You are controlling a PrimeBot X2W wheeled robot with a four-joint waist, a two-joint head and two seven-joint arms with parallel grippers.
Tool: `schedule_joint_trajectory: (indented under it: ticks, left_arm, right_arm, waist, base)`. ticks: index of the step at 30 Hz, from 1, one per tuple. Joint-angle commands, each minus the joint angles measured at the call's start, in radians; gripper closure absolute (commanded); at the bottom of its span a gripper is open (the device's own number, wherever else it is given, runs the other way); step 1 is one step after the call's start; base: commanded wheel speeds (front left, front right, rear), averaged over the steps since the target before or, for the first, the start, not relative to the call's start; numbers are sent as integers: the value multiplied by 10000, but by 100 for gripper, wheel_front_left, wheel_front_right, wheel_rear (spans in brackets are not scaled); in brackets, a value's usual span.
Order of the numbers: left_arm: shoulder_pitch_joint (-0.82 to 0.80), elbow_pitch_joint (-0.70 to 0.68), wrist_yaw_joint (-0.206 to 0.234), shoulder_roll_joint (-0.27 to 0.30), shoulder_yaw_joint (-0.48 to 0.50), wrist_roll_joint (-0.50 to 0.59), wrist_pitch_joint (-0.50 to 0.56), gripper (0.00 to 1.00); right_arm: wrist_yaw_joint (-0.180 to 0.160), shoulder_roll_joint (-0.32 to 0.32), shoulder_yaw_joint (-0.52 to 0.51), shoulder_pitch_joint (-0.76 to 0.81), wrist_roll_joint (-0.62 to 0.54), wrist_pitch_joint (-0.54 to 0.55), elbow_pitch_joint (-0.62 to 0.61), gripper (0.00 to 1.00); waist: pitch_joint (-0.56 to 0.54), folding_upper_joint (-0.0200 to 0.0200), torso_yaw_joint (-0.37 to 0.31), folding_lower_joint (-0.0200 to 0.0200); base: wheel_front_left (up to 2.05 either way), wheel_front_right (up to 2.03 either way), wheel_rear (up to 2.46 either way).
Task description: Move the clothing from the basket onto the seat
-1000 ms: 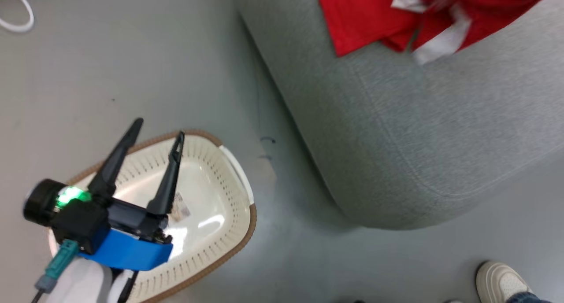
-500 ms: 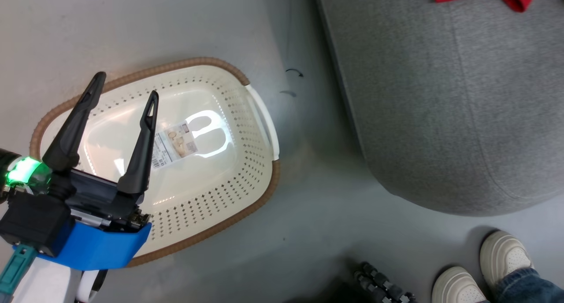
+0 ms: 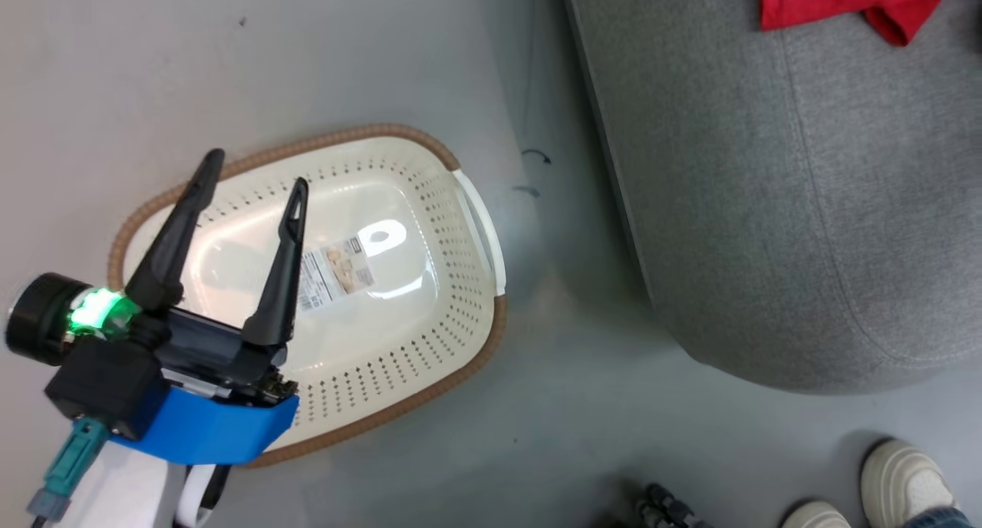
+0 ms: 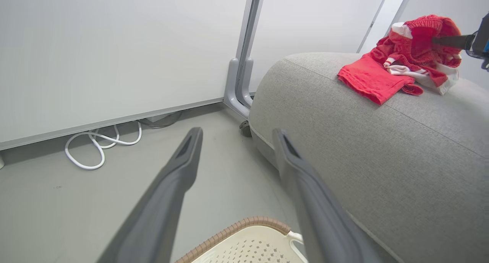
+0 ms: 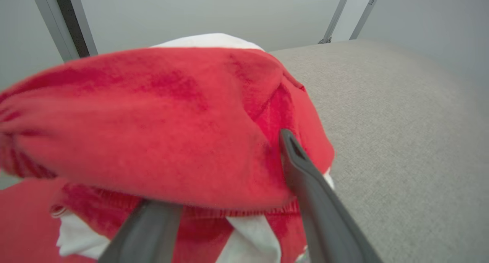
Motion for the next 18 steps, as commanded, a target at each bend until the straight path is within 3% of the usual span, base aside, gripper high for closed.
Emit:
schedule_joint_trajectory:
  ticks: [1, 6, 18]
  left_arm:
    - [-178, 269, -31, -170, -70, -79, -135, 0]
    - [-161, 1137, -85, -666, -200, -327, -290, 0]
    - [568, 2908, -129, -2156, 494, -356, -345, 0]
  right_arm:
    - [2, -93, 45, 295, 12, -115, 133, 0]
    - [2, -167, 724, 989, -209, -261, 201, 0]
    - [2, 704, 1479, 3249, -28, -659, -471, 0]
  waist:
    - [-670, 0, 246, -1]
    - [-1699, 0, 534, -1]
    - [-4341, 0, 1089, -1]
  base:
    - [0, 0, 0]
    - [0, 0, 0]
    - [0, 0, 0]
